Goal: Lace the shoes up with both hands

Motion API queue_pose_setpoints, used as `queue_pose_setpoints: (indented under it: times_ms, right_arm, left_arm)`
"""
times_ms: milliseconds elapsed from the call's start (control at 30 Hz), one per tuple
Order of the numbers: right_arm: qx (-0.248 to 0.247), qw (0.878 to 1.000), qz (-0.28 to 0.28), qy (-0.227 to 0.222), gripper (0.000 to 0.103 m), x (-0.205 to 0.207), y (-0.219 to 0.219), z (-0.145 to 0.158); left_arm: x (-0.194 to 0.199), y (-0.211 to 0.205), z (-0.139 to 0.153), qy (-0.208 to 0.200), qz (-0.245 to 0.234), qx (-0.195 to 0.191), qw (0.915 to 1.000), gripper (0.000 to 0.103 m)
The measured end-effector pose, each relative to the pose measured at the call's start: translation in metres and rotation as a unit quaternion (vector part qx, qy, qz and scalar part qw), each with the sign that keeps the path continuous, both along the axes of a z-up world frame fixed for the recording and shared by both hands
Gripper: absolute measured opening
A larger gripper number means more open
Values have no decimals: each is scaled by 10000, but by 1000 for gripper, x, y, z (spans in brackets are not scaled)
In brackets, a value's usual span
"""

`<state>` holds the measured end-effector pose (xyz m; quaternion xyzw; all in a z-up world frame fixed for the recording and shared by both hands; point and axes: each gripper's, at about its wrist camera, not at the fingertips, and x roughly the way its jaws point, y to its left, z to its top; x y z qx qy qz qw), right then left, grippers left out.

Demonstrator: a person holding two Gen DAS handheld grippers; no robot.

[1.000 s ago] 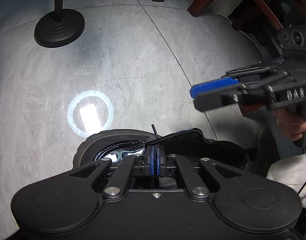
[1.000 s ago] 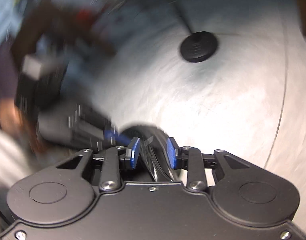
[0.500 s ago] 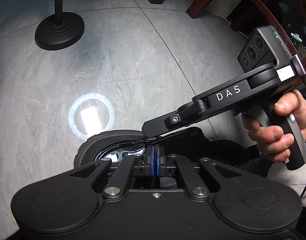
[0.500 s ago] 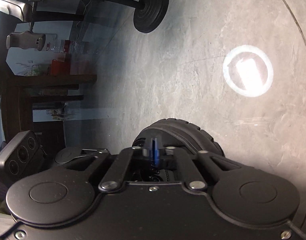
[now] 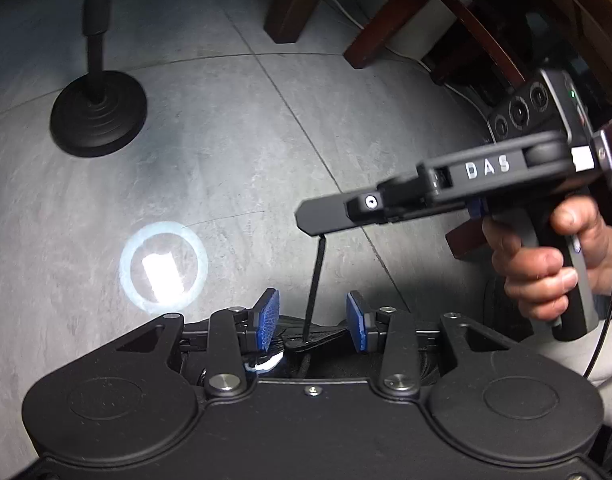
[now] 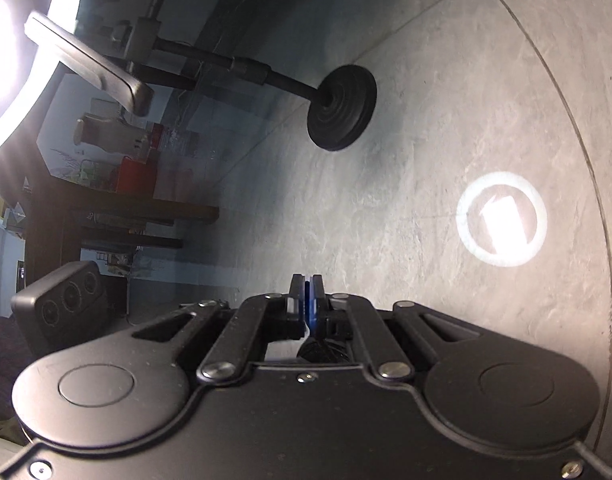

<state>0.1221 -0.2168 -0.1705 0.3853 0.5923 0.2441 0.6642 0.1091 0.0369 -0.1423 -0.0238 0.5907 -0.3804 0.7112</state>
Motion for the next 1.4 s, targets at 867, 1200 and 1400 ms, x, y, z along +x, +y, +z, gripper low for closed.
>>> queue_pose_setpoints:
  times_ms: [867, 1200, 1400]
  right_arm:
    - [-433, 9958, 419, -686, 3, -1, 26, 17]
    - [-647, 9881, -233, -1374, 3, 12, -9, 52]
    - [-792, 9796, -668, -1720, 3, 16, -34, 72]
  left_arm:
    - [3, 9, 3, -148, 596, -578, 9964, 3]
    - [31, 62, 21, -385, 674, -352, 9964, 9]
    - [22, 62, 17, -287, 496, -280, 9980, 9]
